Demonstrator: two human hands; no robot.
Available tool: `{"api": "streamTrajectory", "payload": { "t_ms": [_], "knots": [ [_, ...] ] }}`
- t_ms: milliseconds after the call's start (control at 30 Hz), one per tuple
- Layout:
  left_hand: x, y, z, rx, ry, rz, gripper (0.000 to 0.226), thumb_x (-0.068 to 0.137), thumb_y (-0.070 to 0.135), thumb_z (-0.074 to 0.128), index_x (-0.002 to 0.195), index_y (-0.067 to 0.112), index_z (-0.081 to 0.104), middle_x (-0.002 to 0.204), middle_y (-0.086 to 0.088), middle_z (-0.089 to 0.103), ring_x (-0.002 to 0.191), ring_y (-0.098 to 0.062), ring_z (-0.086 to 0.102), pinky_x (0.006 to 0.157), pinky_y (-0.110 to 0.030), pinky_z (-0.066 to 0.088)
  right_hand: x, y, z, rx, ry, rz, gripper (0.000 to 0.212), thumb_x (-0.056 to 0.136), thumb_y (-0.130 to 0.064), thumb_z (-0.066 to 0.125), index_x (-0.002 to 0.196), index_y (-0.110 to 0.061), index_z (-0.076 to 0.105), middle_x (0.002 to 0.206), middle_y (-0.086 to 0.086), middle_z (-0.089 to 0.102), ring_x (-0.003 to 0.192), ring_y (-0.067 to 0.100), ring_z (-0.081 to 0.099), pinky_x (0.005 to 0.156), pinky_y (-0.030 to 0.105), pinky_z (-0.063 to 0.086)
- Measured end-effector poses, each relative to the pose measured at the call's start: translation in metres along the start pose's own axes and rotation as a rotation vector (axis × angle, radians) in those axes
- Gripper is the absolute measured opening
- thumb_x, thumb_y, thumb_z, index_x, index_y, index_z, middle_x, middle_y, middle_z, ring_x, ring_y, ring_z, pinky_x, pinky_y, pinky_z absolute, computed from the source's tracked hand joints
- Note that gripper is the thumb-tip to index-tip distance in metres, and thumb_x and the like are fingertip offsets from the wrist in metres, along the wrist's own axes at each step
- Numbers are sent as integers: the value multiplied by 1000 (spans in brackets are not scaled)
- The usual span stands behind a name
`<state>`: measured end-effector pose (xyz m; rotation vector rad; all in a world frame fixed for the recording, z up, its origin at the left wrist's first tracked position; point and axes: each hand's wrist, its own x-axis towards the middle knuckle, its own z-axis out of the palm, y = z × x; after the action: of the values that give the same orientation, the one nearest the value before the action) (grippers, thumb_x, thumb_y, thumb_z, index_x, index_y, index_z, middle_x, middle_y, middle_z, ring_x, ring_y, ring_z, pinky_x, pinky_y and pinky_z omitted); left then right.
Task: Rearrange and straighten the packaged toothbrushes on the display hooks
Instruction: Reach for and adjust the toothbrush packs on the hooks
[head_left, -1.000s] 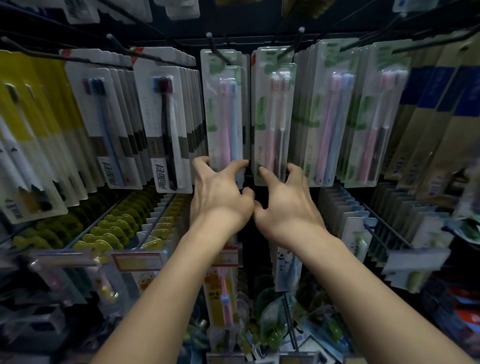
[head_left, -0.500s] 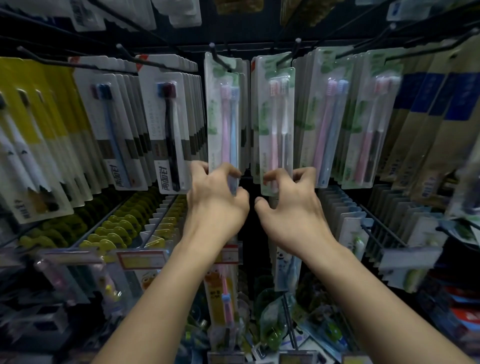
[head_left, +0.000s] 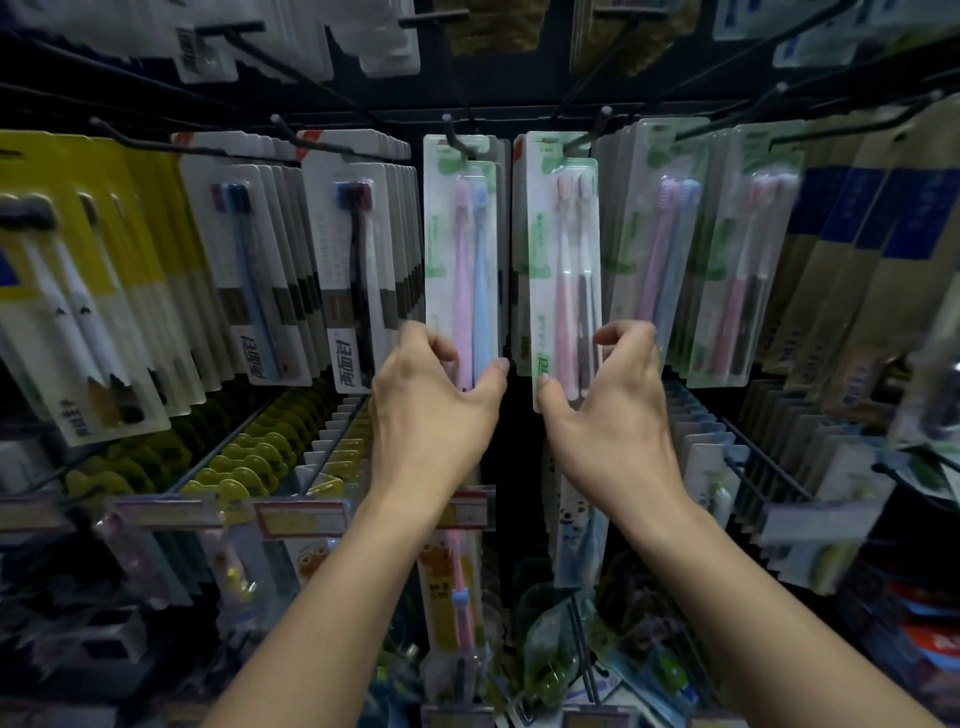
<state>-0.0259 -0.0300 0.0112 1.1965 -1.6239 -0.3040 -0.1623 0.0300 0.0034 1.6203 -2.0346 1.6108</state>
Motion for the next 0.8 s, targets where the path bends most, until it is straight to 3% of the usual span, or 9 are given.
{"api": "streamTrajectory", "payload": {
  "t_ms": [167,533,800],
  "knots": [
    [0,1,0,-17,16,-7,41,86,53,77,100,26,49,90,12,53,80,1,53,66,-29,48,3,5,1,3,42,29,53,97,-36,69,137,-18,38,133,0,46,113,10,46,91,25,37],
    [-4,0,-2,-53,6,-40,38,88,46,76,103,25,48,92,13,51,84,3,50,74,-32,47,2,8,0,15,80,14,47,97,-32,69,133,-20,41,127,-3,49,115,11,50,95,30,45],
    [-10,1,-5,-44,2,-65,36,89,45,75,100,26,46,92,9,52,82,-1,49,68,-31,40,-1,11,-1,3,71,12,45,96,-32,69,129,-21,40,122,-2,51,111,14,52,92,30,45]
  ]
}}
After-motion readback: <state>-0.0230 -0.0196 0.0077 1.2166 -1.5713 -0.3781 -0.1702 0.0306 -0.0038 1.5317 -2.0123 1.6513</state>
